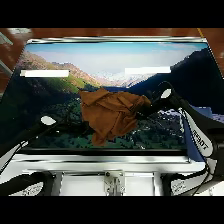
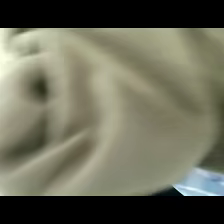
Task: Fold the shirts.
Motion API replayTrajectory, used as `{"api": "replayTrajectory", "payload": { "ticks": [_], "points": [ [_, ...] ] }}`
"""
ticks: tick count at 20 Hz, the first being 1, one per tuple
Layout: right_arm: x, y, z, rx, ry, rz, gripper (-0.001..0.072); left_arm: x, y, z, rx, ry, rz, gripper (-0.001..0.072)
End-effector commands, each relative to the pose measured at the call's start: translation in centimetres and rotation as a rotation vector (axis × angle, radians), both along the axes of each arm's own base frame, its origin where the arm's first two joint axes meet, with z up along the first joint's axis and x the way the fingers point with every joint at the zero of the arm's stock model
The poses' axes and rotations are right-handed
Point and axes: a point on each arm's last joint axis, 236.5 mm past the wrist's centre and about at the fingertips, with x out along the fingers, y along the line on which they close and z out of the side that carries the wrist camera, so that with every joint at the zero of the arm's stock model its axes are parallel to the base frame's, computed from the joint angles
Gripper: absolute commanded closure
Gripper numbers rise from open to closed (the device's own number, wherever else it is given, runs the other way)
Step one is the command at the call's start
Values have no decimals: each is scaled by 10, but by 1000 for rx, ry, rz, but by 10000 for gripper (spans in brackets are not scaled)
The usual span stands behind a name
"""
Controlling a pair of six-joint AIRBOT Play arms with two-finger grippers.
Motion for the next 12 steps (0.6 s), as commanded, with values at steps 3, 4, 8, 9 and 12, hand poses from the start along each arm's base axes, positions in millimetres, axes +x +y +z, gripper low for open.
{"api": "replayTrajectory", "payload": {
  "ticks": [3,4,8,9,12],
  "points": [
    [30,5,138,51,-435,184,644,56,25,110,147,-416,-132,677],
    [36,0,193,40,-591,207,644,65,41,153,201,-524,-133,677],
    [-16,-32,483,-81,-1394,92,644,46,115,431,311,-1209,137,674],
    [-50,-39,540,-108,-1568,56,644,14,129,503,309,-1396,238,674],
    [-152,-45,629,-64,-1832,-36,644,-90,143,624,257,-1759,388,674]
  ]
}}
